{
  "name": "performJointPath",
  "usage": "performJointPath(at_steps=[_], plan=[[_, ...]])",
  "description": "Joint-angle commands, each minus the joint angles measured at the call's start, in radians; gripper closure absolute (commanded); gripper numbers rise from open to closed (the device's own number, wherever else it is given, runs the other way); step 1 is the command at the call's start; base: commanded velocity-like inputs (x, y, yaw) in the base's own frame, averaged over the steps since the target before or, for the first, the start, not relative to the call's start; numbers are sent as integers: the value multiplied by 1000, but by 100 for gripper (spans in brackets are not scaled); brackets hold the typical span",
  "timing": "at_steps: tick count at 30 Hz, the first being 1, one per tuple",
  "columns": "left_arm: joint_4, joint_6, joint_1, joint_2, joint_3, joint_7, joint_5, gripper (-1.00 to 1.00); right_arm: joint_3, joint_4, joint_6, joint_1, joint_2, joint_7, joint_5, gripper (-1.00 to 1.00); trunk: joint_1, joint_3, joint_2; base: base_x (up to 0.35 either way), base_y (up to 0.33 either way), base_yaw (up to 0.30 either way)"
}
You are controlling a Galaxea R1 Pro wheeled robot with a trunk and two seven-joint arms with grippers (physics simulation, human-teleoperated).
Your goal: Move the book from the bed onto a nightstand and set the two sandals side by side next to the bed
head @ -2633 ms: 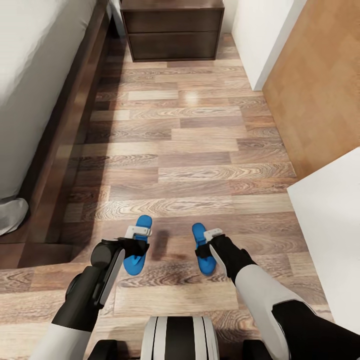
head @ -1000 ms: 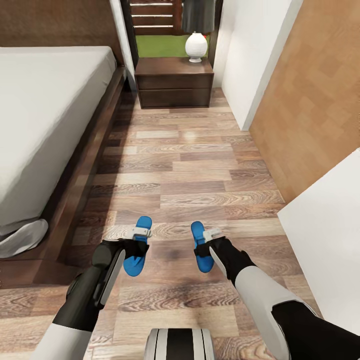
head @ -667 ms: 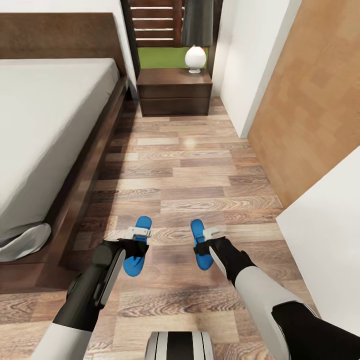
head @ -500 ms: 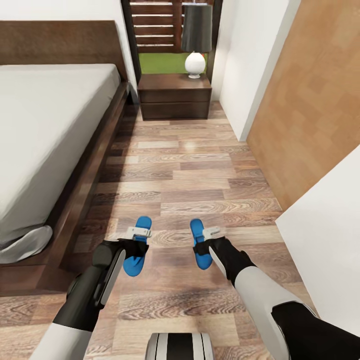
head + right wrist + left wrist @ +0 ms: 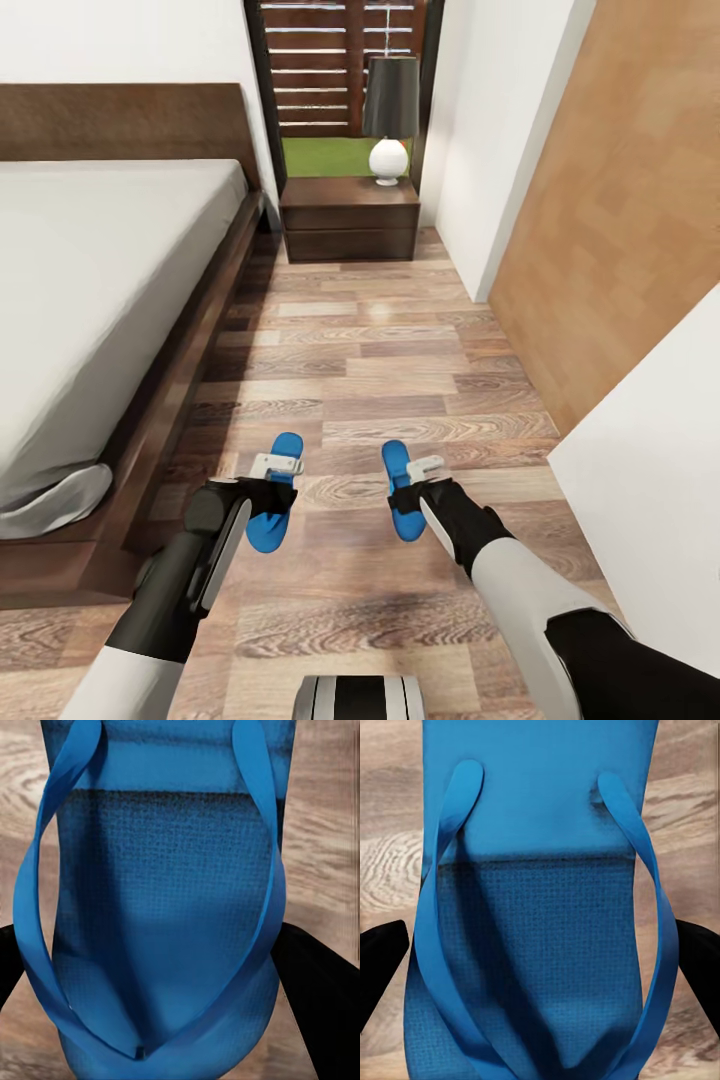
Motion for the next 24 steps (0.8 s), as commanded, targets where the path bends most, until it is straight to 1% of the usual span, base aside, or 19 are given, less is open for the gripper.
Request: performJointPath(at_steps=[1, 6, 12, 24], plan=[[-1, 4, -1, 0, 0, 1, -1, 100, 3, -2, 4, 3, -1, 2, 10, 100, -1, 3, 0, 0, 0, 0], [-1, 3, -1, 0, 0, 2, -1, 100, 3, -3, 2, 13, -1, -6, 10, 100, -3, 23, 1, 0, 0, 0], [-1, 3, -1, 0, 0, 1, -1, 100, -1, -4, 1, 15, -1, -40, 9, 100, -5, 46, 3, 0, 0, 0], [-1, 3, -1, 0, 1, 0, -1, 100, 1, -4, 0, 16, -1, -56, 9, 100, -11, 92, 5, 0, 0, 0]])
